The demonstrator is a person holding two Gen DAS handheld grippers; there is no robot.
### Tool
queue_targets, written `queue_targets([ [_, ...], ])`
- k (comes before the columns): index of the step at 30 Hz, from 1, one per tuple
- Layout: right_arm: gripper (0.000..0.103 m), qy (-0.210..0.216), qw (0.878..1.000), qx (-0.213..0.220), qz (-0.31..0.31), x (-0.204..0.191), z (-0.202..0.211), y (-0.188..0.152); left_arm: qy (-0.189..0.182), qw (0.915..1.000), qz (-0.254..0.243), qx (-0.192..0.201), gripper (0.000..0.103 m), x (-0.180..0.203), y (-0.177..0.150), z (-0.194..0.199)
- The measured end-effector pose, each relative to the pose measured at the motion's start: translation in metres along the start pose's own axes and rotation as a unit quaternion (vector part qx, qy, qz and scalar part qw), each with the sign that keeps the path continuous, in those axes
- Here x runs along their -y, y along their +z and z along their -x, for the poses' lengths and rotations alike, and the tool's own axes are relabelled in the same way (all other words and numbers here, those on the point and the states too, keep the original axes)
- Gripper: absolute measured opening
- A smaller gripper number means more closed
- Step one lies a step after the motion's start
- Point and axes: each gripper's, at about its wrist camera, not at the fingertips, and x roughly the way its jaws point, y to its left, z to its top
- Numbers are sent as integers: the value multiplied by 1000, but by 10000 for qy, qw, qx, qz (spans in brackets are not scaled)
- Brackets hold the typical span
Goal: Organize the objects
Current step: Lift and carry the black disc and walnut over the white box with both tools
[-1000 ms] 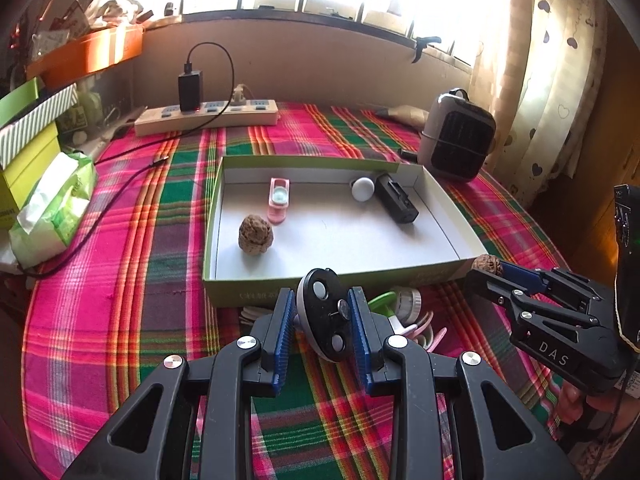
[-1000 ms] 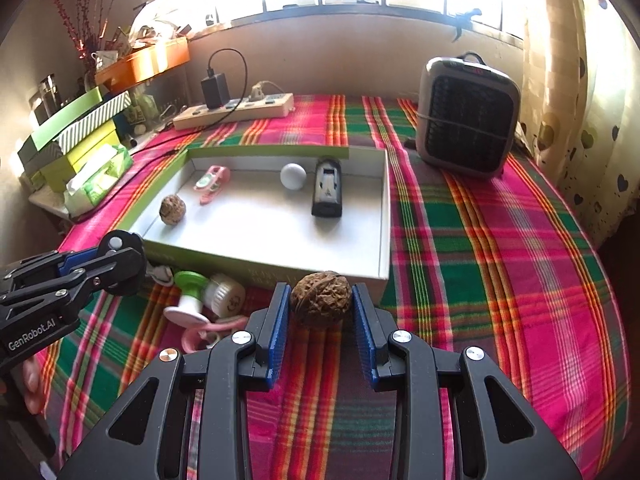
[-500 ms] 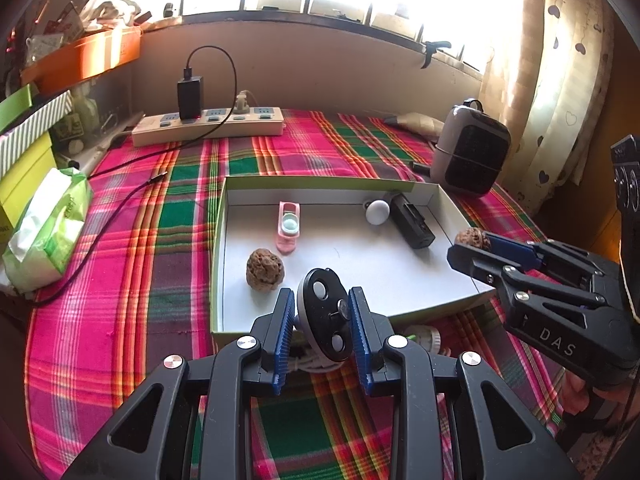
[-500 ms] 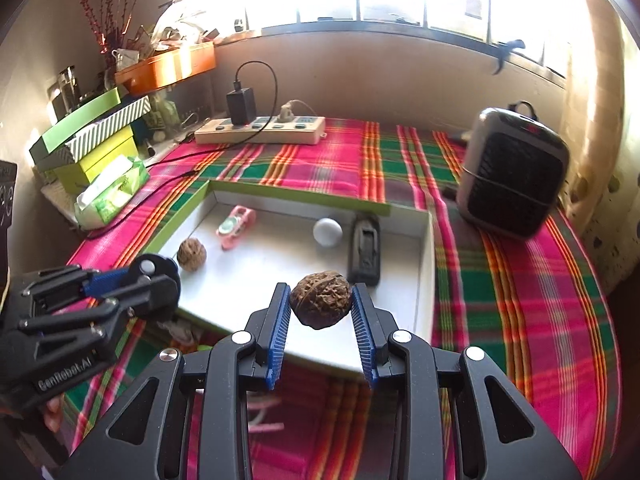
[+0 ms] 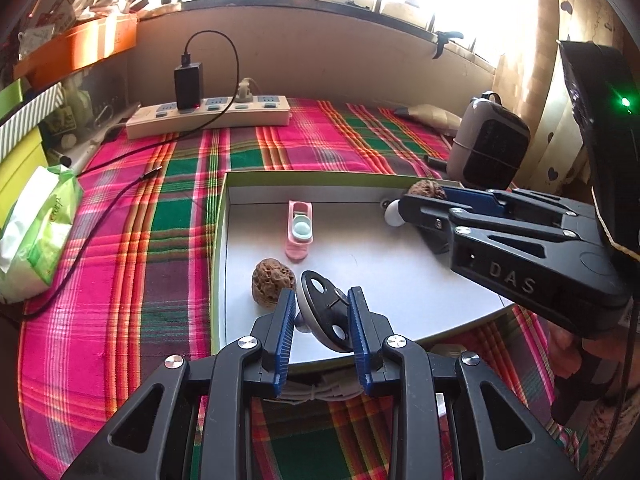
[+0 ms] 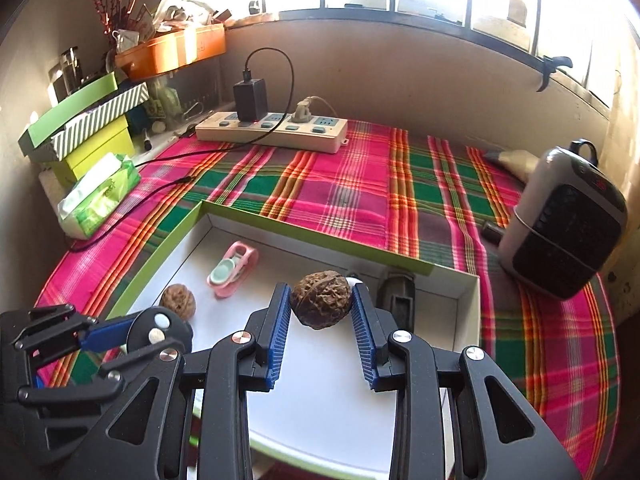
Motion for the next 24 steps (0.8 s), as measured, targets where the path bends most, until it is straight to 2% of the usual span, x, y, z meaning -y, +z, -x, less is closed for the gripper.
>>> queue_targets([
  [13,33,171,9989,-397,186,-10,-44,14,61,9999,93,-125,25,-7,3,-18],
  [24,33,128,9978,-540,372,-17,-60,18,142,9998,24,-108,25,-6,3,-20],
])
